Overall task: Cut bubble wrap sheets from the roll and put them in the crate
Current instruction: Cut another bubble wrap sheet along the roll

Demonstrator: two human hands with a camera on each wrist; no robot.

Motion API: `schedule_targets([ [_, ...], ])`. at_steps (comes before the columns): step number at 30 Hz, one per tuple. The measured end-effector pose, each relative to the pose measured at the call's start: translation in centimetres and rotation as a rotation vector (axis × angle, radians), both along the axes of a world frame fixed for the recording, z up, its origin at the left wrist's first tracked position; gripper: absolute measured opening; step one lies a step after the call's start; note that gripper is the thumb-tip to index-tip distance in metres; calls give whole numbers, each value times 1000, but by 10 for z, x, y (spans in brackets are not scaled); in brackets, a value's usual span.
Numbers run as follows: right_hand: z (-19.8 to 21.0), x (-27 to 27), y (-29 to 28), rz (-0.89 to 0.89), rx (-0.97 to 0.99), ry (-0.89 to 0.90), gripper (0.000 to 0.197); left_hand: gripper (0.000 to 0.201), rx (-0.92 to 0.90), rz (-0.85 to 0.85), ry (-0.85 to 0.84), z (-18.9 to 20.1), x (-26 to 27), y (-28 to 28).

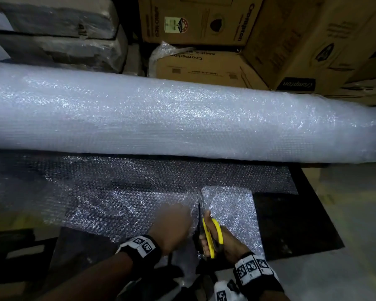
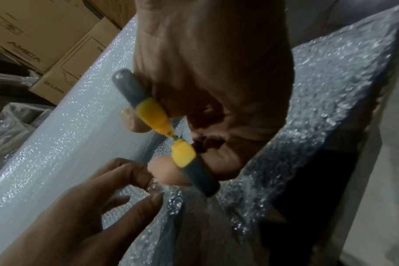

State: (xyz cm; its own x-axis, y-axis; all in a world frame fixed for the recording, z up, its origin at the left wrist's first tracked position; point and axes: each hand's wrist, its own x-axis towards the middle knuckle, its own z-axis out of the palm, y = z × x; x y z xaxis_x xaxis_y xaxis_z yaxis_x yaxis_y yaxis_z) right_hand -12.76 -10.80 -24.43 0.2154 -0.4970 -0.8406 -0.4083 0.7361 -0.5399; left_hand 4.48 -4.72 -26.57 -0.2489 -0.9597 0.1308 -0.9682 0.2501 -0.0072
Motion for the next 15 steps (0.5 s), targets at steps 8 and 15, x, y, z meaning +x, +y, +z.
schedule_targets([
  [8,19,-38,12,-63,-157,-80,73,47,0,-7,96,13,6,6],
  [15,38,-70,6,-177,-355,-22,53,62,183,-195,28,17,-45,-3],
])
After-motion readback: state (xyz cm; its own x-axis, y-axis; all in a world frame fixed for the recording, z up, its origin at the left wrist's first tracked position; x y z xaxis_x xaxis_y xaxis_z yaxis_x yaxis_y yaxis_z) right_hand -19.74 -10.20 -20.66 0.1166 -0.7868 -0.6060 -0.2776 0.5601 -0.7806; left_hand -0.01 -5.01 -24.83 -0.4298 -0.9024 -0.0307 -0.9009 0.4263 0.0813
